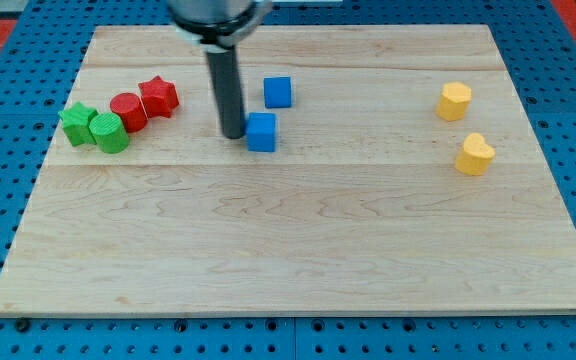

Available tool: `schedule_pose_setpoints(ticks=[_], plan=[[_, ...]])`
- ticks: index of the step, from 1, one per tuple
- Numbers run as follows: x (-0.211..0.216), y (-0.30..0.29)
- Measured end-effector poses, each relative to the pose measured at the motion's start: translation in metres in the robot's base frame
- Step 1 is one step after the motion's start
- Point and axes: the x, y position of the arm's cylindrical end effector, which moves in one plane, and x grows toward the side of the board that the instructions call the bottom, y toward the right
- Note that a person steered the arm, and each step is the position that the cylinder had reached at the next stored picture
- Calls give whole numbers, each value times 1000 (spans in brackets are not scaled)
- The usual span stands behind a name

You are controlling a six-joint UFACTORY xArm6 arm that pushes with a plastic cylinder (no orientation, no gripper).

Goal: Push the yellow hexagon slightly up

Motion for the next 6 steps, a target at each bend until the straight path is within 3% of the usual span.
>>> schedule_pose_setpoints(ticks=[1,2,3,4,5,6], plan=[[4,-2],[37,6],[38,74],[-3,164],[-19,252],[-11,252]])
